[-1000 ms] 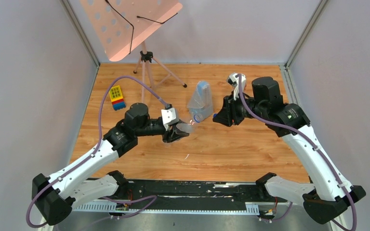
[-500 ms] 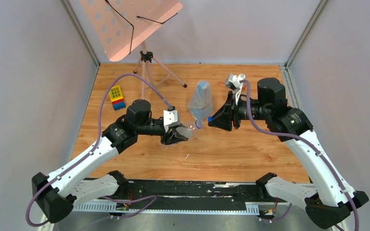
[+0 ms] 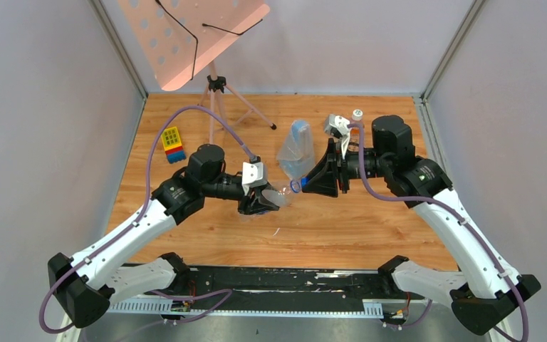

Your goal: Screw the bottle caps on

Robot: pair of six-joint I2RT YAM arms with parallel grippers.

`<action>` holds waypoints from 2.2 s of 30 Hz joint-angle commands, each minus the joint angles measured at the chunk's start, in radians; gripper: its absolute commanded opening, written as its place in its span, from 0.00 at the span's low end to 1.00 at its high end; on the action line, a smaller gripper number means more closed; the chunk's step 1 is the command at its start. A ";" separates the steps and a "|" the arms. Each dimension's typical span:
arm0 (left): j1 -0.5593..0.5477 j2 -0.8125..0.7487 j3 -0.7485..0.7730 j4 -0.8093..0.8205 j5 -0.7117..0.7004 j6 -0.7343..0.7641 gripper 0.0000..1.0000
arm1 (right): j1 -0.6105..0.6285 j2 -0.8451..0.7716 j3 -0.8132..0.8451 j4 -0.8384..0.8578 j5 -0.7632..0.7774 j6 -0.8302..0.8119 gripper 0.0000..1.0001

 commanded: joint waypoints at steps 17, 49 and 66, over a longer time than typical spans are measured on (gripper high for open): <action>0.001 0.107 0.239 -0.304 0.186 0.146 0.48 | 0.083 0.042 -0.020 -0.010 -0.122 -0.177 0.13; 0.002 0.099 0.200 -0.081 0.130 0.024 0.46 | 0.143 0.056 -0.105 0.035 -0.127 -0.292 0.00; -0.066 -0.088 0.029 0.206 -0.322 0.019 0.45 | 0.141 0.189 -0.041 0.048 0.047 0.040 0.00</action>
